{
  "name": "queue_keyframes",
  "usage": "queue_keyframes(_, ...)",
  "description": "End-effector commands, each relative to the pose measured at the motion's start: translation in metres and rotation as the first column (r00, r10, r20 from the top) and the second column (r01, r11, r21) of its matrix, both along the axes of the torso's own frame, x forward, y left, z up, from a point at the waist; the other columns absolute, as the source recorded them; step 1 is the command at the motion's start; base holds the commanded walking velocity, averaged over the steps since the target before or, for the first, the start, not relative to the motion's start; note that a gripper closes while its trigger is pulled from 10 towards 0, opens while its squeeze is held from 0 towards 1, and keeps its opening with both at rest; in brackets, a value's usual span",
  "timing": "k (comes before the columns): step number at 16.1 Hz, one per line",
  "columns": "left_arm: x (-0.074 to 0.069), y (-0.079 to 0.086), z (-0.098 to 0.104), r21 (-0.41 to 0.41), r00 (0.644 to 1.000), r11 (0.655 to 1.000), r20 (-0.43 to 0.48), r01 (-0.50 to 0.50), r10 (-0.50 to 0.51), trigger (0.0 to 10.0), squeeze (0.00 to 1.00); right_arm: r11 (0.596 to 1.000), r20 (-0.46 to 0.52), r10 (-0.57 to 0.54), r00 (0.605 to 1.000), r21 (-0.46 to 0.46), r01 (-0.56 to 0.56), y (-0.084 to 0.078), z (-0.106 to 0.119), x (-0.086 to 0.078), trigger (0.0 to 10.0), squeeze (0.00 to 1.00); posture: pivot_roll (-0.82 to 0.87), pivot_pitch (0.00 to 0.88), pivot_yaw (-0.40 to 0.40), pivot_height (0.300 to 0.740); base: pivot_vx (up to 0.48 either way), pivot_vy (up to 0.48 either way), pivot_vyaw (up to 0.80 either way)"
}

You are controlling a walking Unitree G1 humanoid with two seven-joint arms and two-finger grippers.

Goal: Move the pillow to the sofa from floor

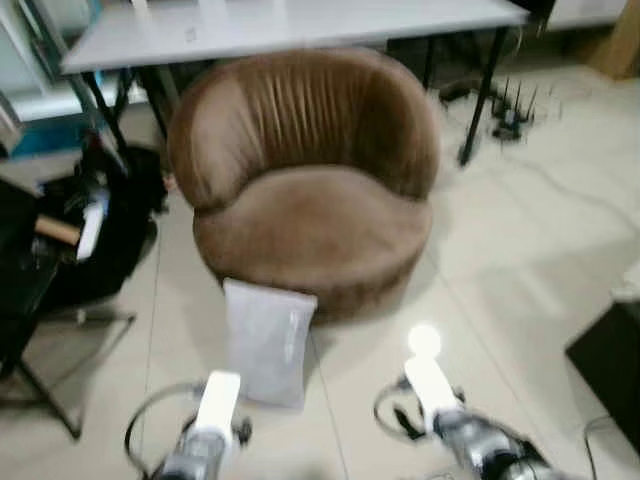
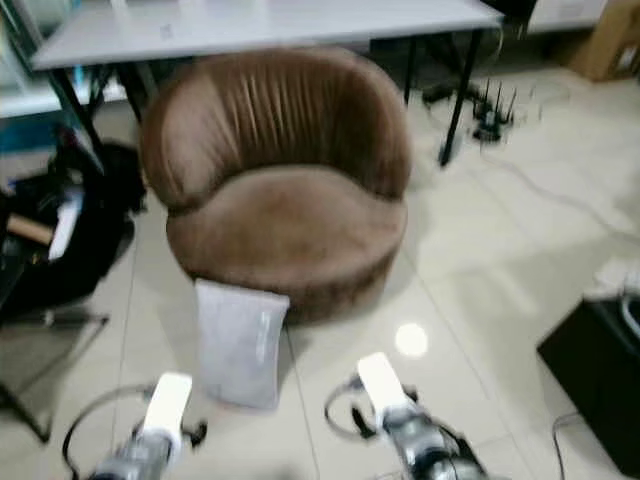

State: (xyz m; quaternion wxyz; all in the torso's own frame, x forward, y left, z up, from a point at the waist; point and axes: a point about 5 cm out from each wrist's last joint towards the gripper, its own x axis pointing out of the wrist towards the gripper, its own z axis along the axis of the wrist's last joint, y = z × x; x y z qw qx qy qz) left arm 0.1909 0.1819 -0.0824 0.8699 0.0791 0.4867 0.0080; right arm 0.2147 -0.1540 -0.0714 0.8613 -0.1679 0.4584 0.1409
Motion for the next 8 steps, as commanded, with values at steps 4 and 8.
queue_keyframes(4,0.006,0.000,0.004,-0.028,0.997,0.998,0.059,-0.052,0.054,10.0,0.00,0.999,-0.029,0.046,0.999,0.000,-0.046,0.042,-0.015,-0.031,10.0,0.00,-0.11,0.000,0.086,0.740,0.000,0.000,0.00)
queue_keyframes(8,0.007,0.000,0.005,-0.031,0.995,0.998,0.085,-0.048,0.050,10.0,0.00,0.999,-0.030,0.043,0.999,-0.001,-0.043,0.047,-0.016,-0.034,10.0,0.00,-0.11,0.000,0.091,0.740,0.000,0.000,0.00)
